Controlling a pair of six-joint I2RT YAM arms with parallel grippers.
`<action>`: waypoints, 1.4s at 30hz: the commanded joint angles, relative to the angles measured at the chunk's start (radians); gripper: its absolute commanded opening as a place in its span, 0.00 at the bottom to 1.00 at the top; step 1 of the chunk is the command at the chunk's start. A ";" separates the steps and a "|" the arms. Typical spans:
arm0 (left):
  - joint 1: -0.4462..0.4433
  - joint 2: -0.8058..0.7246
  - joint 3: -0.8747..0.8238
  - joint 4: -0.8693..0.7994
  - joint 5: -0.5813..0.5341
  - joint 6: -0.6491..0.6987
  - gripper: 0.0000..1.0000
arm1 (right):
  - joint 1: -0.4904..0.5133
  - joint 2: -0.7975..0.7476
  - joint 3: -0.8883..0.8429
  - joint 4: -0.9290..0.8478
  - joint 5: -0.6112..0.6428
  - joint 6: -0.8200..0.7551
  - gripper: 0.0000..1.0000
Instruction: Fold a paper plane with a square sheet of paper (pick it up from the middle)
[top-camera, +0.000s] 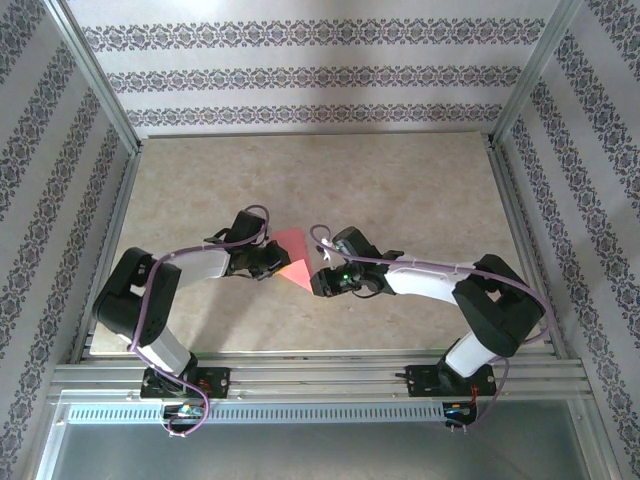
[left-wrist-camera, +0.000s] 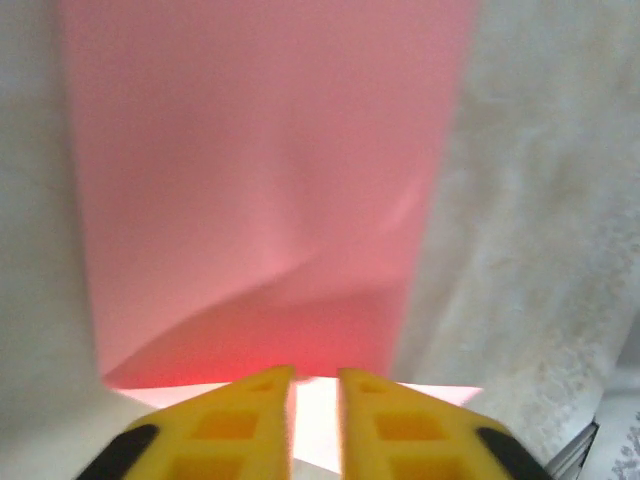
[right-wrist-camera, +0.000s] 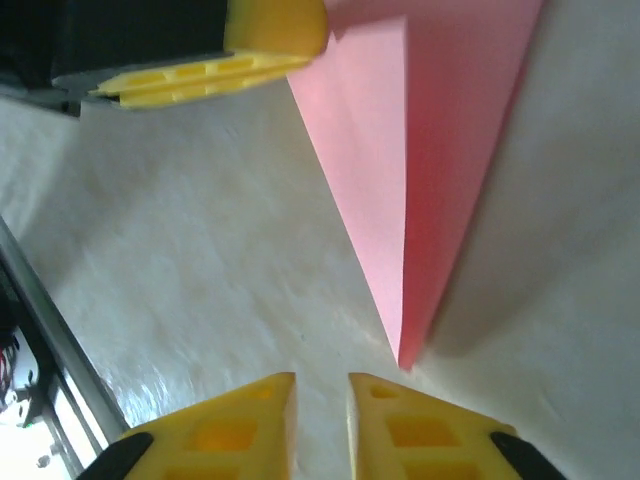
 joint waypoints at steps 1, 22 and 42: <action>0.011 -0.088 0.009 -0.002 0.013 -0.022 0.27 | -0.020 0.005 0.036 0.067 0.064 0.044 0.28; 0.077 -0.130 -0.209 0.217 0.137 0.089 0.54 | -0.031 0.163 0.196 -0.003 0.126 0.076 0.26; 0.079 0.014 -0.198 0.449 0.245 -0.001 0.41 | -0.039 0.246 0.231 -0.067 0.145 0.065 0.26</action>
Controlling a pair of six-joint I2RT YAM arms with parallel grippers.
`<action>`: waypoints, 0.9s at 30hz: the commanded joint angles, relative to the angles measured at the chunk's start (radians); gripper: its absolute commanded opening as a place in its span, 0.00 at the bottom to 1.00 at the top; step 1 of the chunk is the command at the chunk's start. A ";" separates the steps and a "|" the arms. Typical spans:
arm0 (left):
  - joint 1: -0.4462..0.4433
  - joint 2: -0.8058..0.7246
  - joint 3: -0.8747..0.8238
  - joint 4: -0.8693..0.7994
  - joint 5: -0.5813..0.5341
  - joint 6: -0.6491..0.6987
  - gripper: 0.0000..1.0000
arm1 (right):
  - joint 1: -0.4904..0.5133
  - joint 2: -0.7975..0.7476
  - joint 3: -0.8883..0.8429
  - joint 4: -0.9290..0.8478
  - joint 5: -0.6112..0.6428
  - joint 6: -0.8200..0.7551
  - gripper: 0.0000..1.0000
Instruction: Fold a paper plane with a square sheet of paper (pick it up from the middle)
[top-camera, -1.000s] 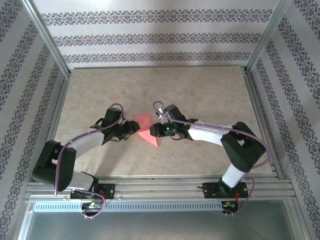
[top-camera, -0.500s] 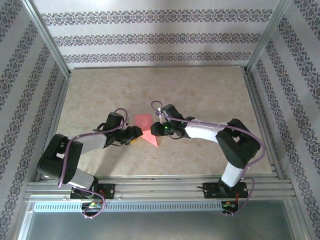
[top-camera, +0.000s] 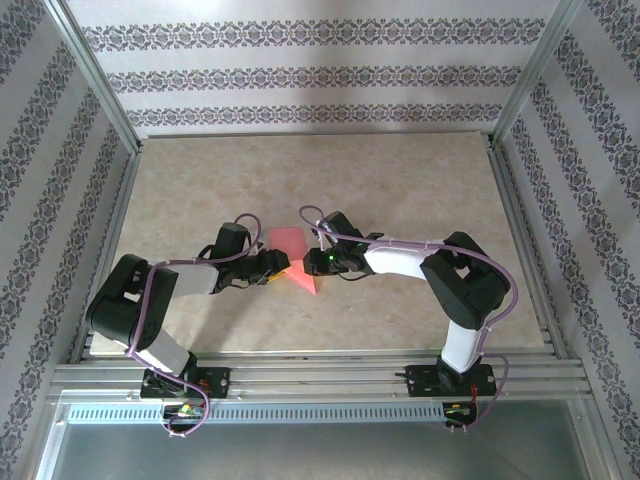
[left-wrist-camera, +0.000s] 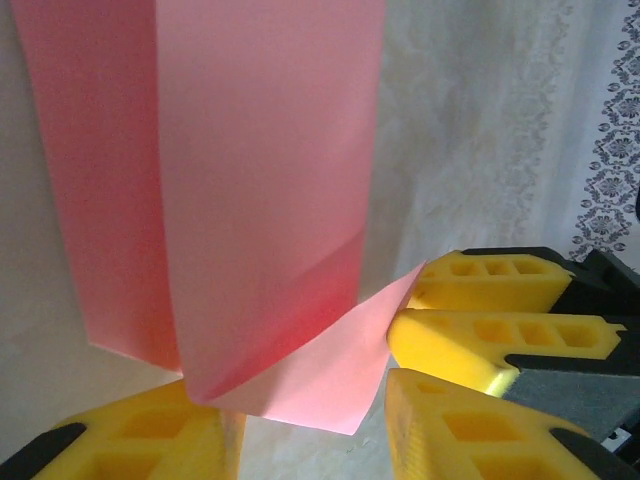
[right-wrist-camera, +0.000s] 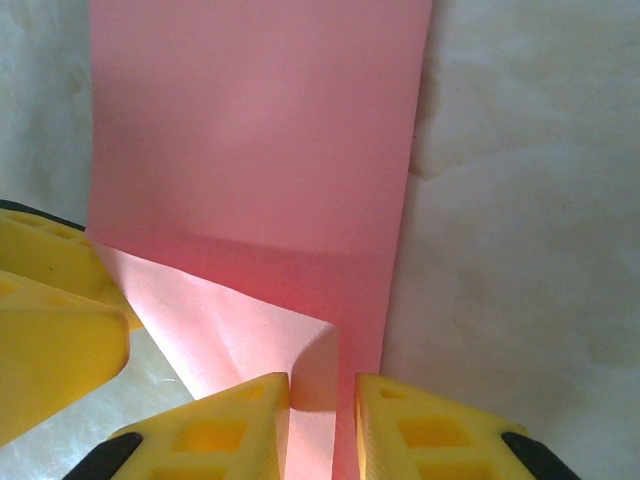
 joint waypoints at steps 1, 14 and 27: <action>0.006 0.020 0.017 0.088 0.041 -0.019 0.41 | -0.010 0.015 0.019 -0.020 0.018 -0.012 0.25; 0.016 0.048 0.005 0.148 0.052 -0.021 0.27 | -0.014 0.038 0.025 -0.053 0.042 -0.013 0.23; 0.016 0.033 0.041 0.073 0.010 -0.016 0.06 | -0.016 -0.042 -0.010 -0.002 0.080 -0.045 0.26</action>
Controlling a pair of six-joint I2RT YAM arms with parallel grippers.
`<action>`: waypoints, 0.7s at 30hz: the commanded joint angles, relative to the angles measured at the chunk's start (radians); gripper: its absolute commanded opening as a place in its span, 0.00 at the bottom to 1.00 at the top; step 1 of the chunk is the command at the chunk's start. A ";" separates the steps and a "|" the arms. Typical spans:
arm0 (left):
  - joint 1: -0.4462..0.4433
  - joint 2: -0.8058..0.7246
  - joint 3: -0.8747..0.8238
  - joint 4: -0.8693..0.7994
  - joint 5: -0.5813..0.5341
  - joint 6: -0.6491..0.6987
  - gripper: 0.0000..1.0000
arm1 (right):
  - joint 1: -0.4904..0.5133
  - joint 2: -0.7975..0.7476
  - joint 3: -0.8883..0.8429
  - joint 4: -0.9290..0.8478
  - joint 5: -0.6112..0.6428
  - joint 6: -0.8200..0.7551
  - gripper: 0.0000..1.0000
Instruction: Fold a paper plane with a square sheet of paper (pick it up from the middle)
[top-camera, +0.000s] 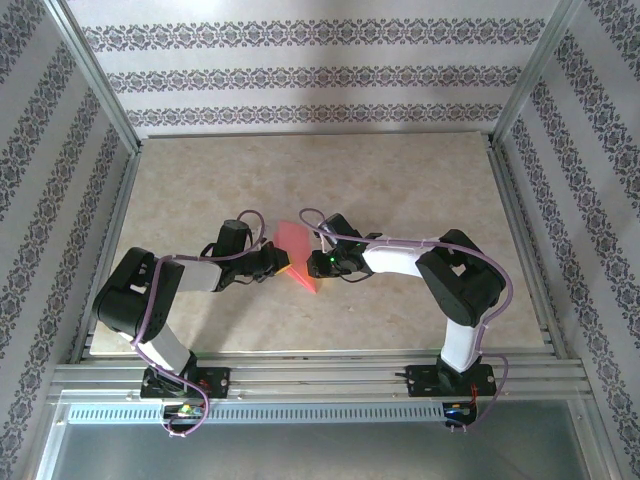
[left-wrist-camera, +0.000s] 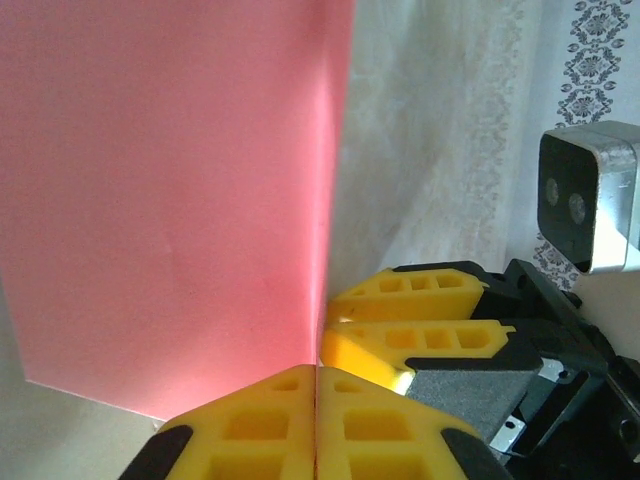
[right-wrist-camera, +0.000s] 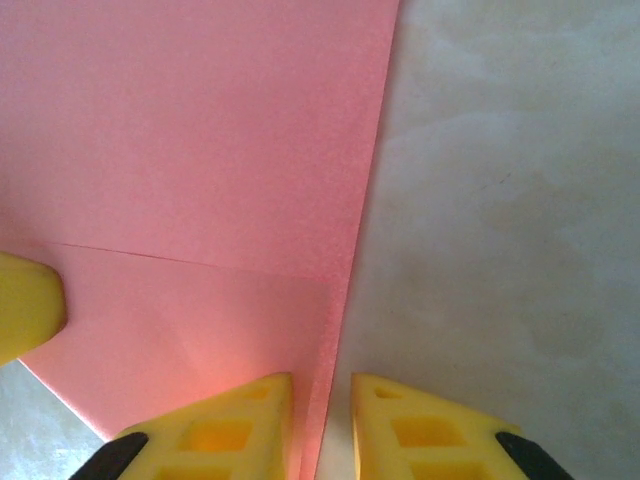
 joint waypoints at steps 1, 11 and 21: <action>0.014 -0.029 0.027 -0.049 -0.037 0.004 0.05 | -0.011 -0.093 -0.026 0.041 0.061 -0.042 0.28; -0.012 -0.179 0.032 -0.283 -0.298 -0.114 0.00 | 0.041 -0.257 -0.147 0.210 0.193 -0.306 0.52; -0.077 -0.245 0.100 -0.480 -0.469 -0.223 0.01 | 0.156 -0.158 -0.190 0.467 0.187 -0.581 0.55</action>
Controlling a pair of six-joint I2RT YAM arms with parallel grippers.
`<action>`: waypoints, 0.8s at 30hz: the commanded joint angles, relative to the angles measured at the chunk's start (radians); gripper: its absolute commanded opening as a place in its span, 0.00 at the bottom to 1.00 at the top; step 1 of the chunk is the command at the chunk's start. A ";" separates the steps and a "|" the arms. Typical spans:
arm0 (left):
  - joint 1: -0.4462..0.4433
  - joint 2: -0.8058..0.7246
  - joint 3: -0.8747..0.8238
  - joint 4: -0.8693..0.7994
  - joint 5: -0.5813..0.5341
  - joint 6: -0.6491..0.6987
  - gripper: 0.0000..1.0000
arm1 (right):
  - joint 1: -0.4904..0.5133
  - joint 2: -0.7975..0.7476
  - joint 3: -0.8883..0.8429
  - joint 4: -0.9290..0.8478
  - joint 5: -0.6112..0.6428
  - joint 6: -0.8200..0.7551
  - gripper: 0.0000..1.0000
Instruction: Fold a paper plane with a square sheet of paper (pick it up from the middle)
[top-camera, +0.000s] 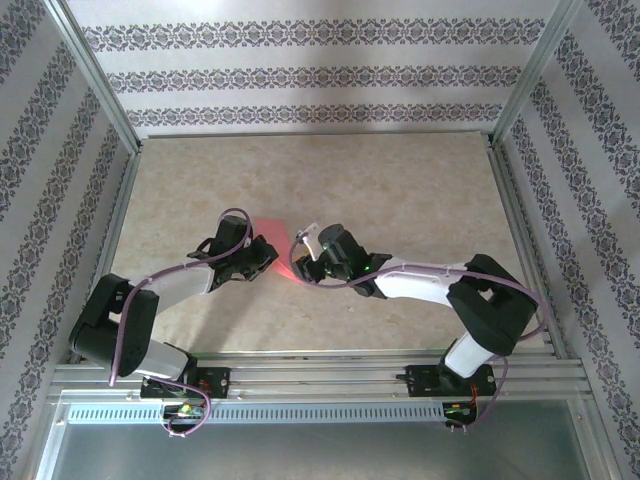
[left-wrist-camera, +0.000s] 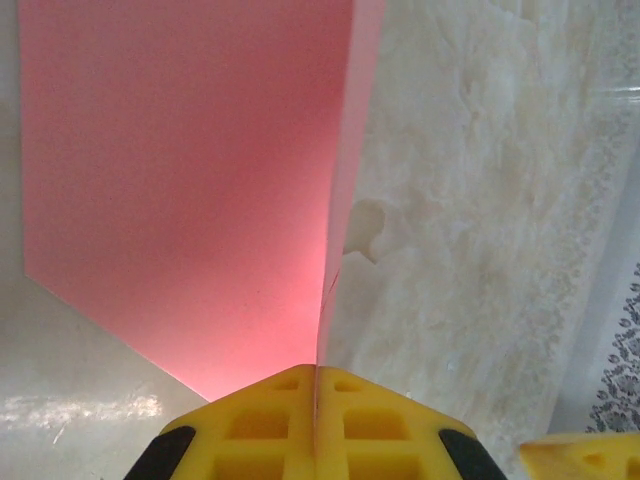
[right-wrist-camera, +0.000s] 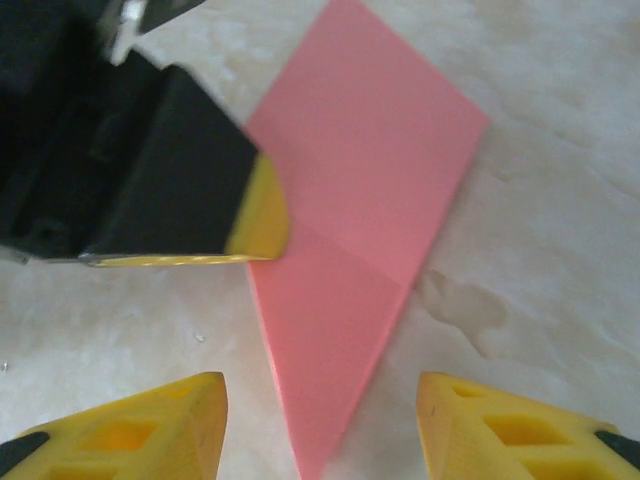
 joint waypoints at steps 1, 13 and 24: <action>-0.024 -0.033 0.038 -0.129 -0.100 -0.057 0.01 | 0.017 0.054 -0.021 0.120 0.010 -0.126 0.57; -0.047 -0.002 0.079 -0.187 -0.137 -0.094 0.01 | 0.062 0.176 -0.033 0.286 0.102 -0.125 0.73; -0.047 0.000 0.077 -0.190 -0.141 -0.115 0.01 | 0.104 0.272 -0.004 0.373 0.179 -0.178 0.58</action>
